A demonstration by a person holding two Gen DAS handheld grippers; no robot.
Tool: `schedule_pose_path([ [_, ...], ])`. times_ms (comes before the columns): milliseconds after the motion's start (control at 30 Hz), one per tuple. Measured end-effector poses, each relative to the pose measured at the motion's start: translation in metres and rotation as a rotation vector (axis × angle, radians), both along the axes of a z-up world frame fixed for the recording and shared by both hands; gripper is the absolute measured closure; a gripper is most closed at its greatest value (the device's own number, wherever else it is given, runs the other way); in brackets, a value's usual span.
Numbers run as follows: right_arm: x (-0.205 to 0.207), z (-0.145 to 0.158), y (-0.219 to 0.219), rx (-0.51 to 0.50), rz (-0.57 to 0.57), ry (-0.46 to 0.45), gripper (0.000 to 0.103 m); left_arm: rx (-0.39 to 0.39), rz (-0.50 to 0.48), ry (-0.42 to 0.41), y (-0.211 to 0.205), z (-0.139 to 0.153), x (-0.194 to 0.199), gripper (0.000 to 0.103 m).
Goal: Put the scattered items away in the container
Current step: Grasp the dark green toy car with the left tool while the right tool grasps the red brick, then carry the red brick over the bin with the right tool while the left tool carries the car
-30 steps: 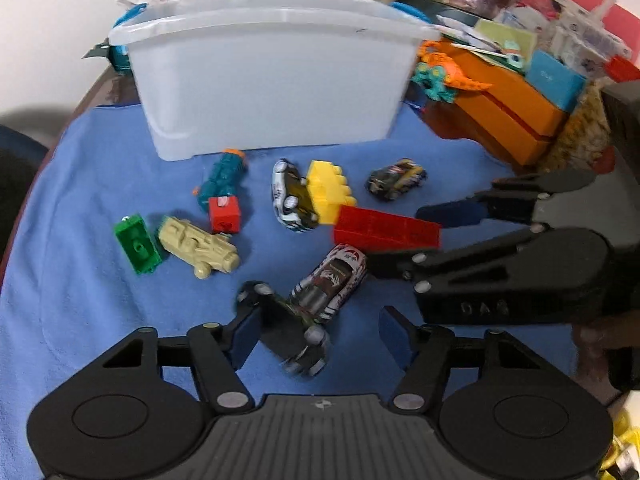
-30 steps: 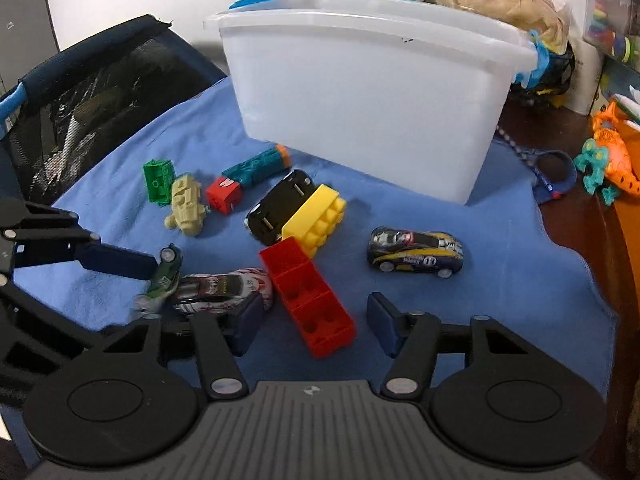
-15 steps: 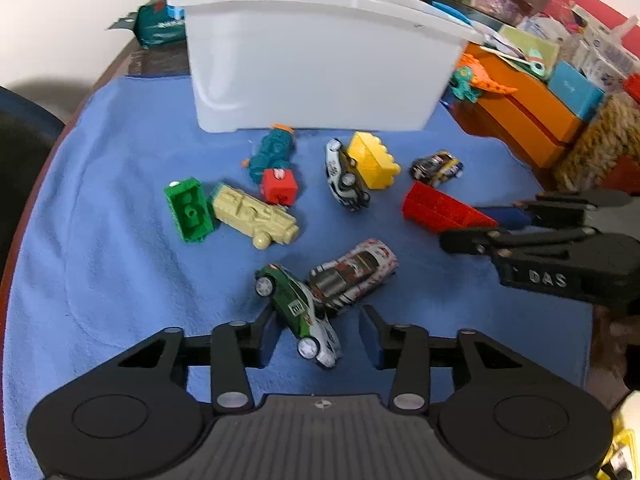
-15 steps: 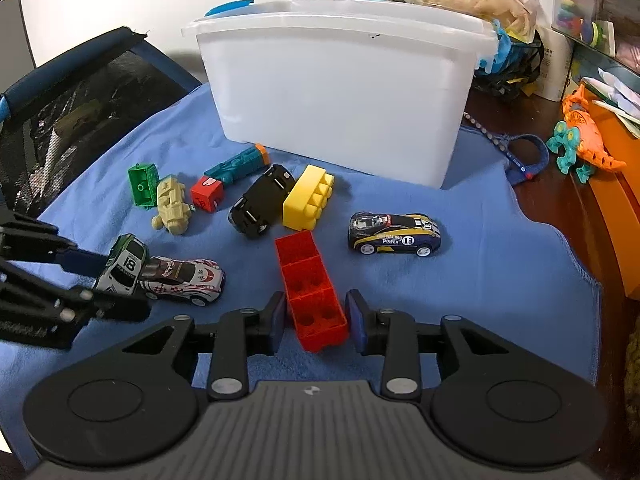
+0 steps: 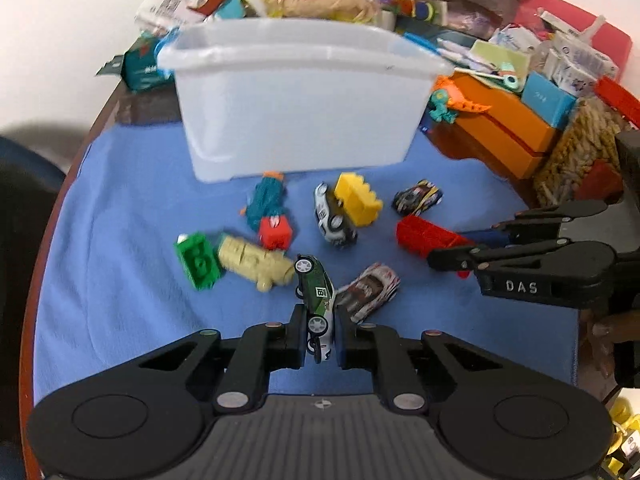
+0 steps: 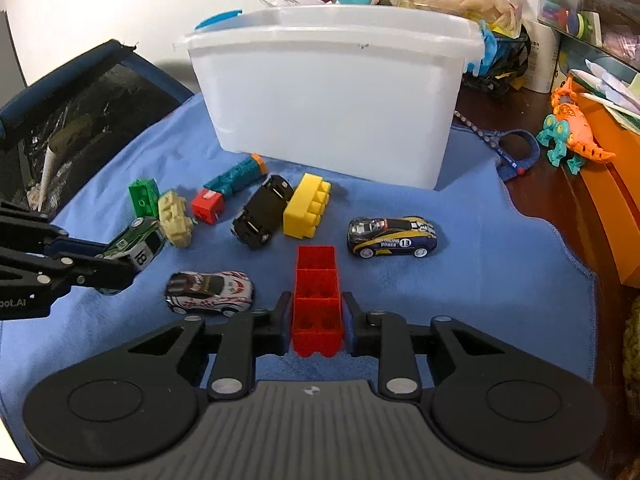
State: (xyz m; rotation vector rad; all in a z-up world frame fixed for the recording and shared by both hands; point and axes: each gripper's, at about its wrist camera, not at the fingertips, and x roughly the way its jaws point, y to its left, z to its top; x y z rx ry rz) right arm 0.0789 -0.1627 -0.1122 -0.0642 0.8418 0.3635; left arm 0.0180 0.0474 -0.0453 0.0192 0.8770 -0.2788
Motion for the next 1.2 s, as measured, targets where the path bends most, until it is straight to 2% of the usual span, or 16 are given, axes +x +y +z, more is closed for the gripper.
schedule_pose_path([
  [467, -0.015, 0.056, -0.021, 0.069, -0.098, -0.116, 0.075, -0.02, -0.046, -0.098, -0.005, 0.05, 0.033, 0.086],
  [667, -0.005, 0.074, -0.025, 0.076, -0.124, -0.163, 0.075, 0.02, -0.071, -0.14, -0.007, 0.065, 0.054, 0.086],
  [933, 0.026, 0.099, -0.022, 0.07, -0.107, -0.231, 0.075, 0.04, -0.095, -0.21, -0.008, 0.096, 0.095, 0.085],
  [1200, 0.072, 0.126, -0.011, 0.079, -0.082, -0.312, 0.075, 0.012, -0.086, -0.262, -0.01, 0.119, 0.145, 0.085],
])
